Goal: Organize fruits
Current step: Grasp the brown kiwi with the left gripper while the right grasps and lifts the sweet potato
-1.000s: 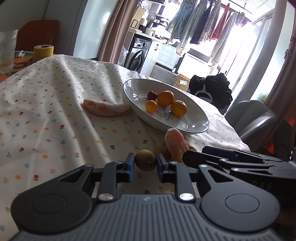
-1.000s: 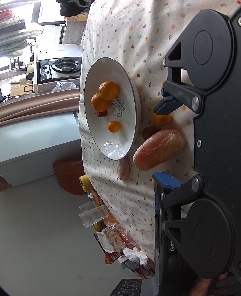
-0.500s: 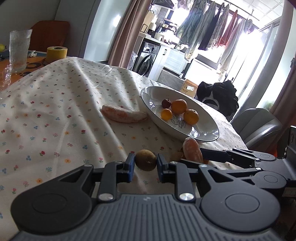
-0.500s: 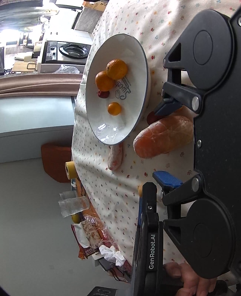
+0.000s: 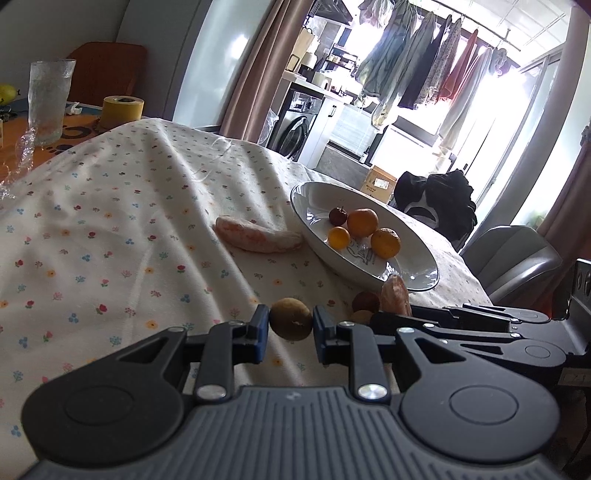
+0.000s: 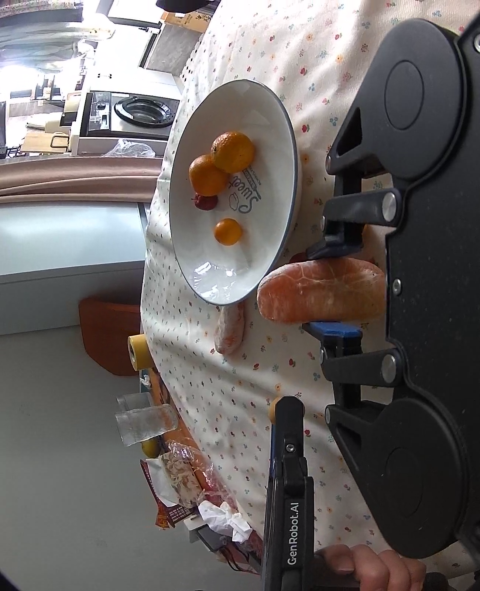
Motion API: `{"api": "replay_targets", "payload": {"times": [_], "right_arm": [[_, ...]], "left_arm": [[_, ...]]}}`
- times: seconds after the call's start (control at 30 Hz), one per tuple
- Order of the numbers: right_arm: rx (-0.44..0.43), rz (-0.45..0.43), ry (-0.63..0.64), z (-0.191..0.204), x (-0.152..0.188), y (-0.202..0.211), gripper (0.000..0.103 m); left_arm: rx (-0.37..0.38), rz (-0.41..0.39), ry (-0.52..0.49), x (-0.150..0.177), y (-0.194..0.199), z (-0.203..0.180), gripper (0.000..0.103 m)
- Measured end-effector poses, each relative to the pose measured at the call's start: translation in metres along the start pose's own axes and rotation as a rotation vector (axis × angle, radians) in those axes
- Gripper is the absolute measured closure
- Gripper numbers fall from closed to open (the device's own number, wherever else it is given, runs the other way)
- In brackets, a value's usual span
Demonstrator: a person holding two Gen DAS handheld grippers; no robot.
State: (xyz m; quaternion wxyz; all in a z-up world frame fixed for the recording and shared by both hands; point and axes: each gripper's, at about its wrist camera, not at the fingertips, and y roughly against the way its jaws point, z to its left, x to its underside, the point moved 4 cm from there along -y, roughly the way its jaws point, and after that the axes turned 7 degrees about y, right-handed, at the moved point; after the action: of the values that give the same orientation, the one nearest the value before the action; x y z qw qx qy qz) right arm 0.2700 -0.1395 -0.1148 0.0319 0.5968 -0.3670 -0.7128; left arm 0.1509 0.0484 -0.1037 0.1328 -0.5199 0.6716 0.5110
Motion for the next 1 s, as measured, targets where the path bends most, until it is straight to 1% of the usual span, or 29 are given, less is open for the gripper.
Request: {"api": "replay_targets", "payload": {"times": [0.5,1.0], "right_arm": [[0.03,-0.071,-0.022,-0.01,-0.019,0.018,0.071],[0.077,-0.115,-0.063,-0.038,-0.032,0.019,0.071]], "left_arm": [[0.028,-0.032,-0.021,-0.015,0.004,-0.015,0.08],[0.059,-0.036,-0.08,-0.039,-0.02,-0.042,0.08]]}}
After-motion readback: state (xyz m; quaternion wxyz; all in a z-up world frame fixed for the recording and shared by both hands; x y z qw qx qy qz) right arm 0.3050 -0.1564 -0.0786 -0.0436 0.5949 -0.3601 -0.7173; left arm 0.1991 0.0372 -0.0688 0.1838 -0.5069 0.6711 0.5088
